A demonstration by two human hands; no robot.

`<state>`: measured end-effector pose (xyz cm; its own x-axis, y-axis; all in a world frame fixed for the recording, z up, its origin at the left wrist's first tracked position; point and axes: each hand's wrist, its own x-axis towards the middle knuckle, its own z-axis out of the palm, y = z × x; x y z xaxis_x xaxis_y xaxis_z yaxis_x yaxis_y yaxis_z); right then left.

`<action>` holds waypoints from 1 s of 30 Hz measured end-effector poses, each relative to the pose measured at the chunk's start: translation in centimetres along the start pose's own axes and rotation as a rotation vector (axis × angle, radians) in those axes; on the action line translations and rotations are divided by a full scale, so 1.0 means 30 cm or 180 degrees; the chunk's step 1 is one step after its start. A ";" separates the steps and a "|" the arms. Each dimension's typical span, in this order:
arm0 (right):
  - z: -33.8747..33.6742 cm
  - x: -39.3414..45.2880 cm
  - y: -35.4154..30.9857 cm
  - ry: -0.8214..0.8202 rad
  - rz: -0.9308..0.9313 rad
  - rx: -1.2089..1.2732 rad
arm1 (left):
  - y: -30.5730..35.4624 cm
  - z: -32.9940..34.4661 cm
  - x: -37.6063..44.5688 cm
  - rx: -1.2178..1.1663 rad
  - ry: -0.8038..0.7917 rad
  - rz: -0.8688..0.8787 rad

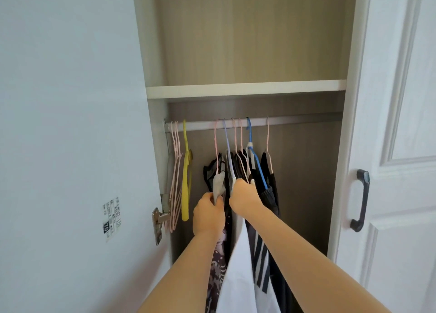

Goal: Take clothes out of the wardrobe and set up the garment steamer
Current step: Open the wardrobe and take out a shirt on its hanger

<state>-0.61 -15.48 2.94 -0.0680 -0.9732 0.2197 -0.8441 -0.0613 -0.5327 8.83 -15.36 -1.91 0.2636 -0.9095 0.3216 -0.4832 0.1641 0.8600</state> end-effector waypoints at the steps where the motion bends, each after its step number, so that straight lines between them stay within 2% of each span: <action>1: 0.007 0.009 0.010 0.0006 0.0018 0.0133 | 0.009 0.006 0.006 0.0002 -0.0027 -0.0002; 6: 0.017 0.021 0.051 0.0285 -0.0027 0.1335 | 0.063 0.036 0.070 0.0314 0.0126 0.0058; 8: 0.022 0.019 0.052 0.0363 0.0001 0.1673 | 0.097 0.048 0.113 0.0220 0.0183 0.0013; 17: 0.034 0.029 0.049 0.0394 -0.0015 0.1970 | 0.219 0.069 0.249 -0.0761 -0.0010 -0.0656; 22: 0.004 0.018 0.032 0.0335 -0.0032 0.2391 | 0.203 0.079 0.243 -0.0766 0.0379 -0.0410; 30: -0.043 -0.029 -0.017 0.0390 -0.0191 0.2861 | 0.269 0.056 0.192 -0.1135 0.0611 -0.0211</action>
<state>-0.81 -14.30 4.06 -0.1367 -0.9356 0.3256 -0.1185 -0.3108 -0.9430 5.05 -19.92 6.23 0.4517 -0.8402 0.3000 -0.1491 0.2604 0.9539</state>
